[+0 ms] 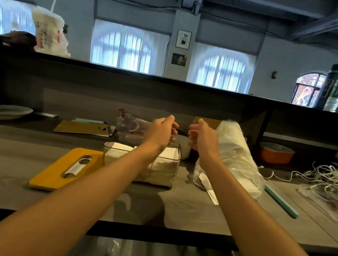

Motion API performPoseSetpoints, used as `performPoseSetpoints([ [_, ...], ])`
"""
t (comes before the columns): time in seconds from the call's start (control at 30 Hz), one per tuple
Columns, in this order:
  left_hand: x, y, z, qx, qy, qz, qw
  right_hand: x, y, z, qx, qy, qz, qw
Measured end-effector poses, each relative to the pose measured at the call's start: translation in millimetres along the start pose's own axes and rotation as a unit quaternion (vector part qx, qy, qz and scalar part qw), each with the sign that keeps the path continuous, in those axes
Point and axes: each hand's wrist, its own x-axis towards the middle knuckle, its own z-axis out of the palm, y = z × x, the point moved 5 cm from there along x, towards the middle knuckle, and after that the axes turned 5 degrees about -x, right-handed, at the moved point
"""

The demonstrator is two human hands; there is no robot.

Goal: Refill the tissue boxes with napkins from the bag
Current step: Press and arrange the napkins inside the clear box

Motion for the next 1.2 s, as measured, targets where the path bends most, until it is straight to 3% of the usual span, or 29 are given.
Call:
performPoseSetpoints([
  [0.1,-22,-13,34,-0.022,-0.040,-0.011,0.999,-11,26,-39,0.009,0.034,-0.026,0.999],
  [0.23,-44,-38,70,0.007,-0.068,0.022,0.997,-13,77,-83,-0.104,0.037,-0.015,0.994],
  [0.3,-49,-49,89,0.019,-0.088,0.037,0.995,-10,100,-97,-0.189,0.015,0.010,0.982],
  [0.4,-45,-76,110,0.042,-0.102,-0.032,0.993,-1,118,-107,-0.267,-0.011,0.019,0.964],
  [0.5,-35,-102,117,0.071,-0.089,-0.088,0.990,4,125,-104,-0.265,-0.055,0.023,0.962],
  [0.6,-25,-108,122,0.134,-0.079,-0.056,0.986,8,132,-99,-0.256,-0.105,0.023,0.961],
  [0.73,-4,-117,124,0.108,-0.042,-0.063,0.991,15,143,-94,-0.385,-0.173,0.000,0.907],
  [0.87,6,-120,123,0.042,-0.025,-0.101,0.994,14,145,-92,-0.498,-0.165,-0.056,0.850],
  [1.03,12,-128,121,0.003,-0.037,-0.114,0.993,15,145,-99,-0.399,-0.095,-0.062,0.910],
  [1.2,11,-129,119,-0.026,-0.050,-0.099,0.994,9,132,-116,-0.215,-0.020,-0.056,0.975],
])
